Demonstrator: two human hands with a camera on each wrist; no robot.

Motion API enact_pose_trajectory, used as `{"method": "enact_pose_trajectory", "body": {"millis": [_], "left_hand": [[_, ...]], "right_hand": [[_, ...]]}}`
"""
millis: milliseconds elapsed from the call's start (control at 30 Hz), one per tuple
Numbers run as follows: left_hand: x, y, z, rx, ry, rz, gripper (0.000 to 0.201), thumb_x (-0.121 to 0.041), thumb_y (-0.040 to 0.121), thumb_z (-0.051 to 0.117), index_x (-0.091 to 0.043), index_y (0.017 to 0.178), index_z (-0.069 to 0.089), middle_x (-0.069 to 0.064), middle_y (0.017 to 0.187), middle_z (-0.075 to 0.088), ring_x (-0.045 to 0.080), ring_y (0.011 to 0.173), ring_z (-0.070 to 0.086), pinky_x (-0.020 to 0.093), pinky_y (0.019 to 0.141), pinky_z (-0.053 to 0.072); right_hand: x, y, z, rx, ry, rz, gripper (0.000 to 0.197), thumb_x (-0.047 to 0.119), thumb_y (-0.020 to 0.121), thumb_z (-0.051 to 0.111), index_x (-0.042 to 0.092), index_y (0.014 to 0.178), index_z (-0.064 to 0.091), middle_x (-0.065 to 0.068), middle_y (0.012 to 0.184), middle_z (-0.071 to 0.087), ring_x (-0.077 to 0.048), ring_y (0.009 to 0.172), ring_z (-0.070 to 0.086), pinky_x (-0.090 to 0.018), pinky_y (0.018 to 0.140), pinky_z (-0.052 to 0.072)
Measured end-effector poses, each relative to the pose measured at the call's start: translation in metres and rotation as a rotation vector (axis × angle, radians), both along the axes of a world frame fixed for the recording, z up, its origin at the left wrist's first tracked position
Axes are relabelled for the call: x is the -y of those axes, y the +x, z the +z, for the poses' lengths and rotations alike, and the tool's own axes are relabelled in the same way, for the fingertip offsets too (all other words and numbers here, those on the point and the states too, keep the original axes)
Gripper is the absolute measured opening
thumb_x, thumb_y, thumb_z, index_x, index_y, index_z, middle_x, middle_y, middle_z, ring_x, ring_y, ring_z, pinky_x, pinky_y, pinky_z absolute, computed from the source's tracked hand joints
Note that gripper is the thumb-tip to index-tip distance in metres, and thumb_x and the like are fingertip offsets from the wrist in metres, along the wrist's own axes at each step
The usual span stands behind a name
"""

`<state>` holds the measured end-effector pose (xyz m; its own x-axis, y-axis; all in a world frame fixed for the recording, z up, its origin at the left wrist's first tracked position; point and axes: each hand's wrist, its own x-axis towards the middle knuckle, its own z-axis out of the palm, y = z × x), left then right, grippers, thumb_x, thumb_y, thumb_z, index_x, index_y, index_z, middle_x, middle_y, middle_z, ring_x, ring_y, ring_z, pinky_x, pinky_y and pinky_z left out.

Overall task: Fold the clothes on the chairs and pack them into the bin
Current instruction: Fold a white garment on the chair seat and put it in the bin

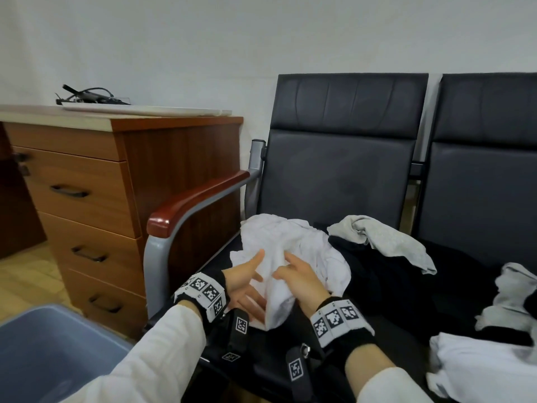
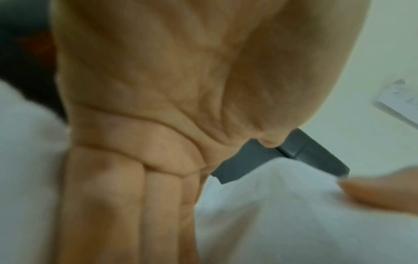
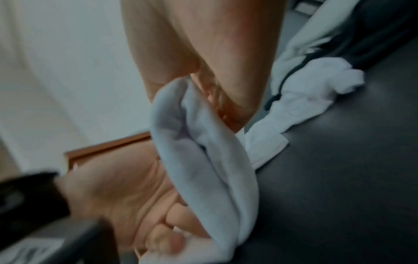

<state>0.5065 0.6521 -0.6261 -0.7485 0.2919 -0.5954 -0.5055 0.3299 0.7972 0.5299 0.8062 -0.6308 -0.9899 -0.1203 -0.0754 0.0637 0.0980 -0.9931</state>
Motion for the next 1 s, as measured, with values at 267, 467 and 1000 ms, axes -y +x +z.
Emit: {"method": "enact_pose_trajectory", "body": {"millis": [267, 467, 1000], "left_hand": [[0.026, -0.032, -0.006, -0.398, -0.377, 0.286, 0.040, -0.030, 0.087, 0.062, 0.000, 0.113, 0.060, 0.018, 0.112, 0.064, 0.030, 0.102, 0.062, 0.042, 0.092, 0.052], [0.036, -0.025, -0.021, -0.449, -0.611, 0.258, 0.036, -0.029, 0.081, 0.071, -0.008, 0.109, 0.060, 0.010, 0.104, 0.063, 0.026, 0.098, 0.061, 0.034, 0.086, 0.053], [0.017, -0.004, 0.002, -0.450, -0.020, 0.097, 0.037, -0.030, 0.087, 0.062, -0.004, 0.113, 0.056, 0.006, 0.105, 0.064, 0.021, 0.099, 0.059, 0.031, 0.089, 0.049]], "right_hand": [[0.023, -0.004, -0.007, 0.012, 0.022, 0.083, 0.032, 0.012, 0.086, 0.065, 0.026, 0.114, 0.059, -0.012, 0.120, 0.063, -0.016, 0.108, 0.060, -0.018, 0.085, 0.046], [0.005, -0.007, -0.014, 0.095, -0.011, -0.029, 0.021, 0.006, 0.087, 0.058, 0.022, 0.102, 0.059, -0.013, 0.115, 0.066, -0.017, 0.089, 0.064, -0.023, 0.070, 0.045], [-0.017, 0.002, -0.026, 0.431, -0.208, -0.076, 0.045, 0.036, 0.093, 0.058, -0.002, 0.115, 0.052, -0.022, 0.101, 0.065, -0.030, 0.088, 0.066, -0.034, 0.068, 0.055]]}}
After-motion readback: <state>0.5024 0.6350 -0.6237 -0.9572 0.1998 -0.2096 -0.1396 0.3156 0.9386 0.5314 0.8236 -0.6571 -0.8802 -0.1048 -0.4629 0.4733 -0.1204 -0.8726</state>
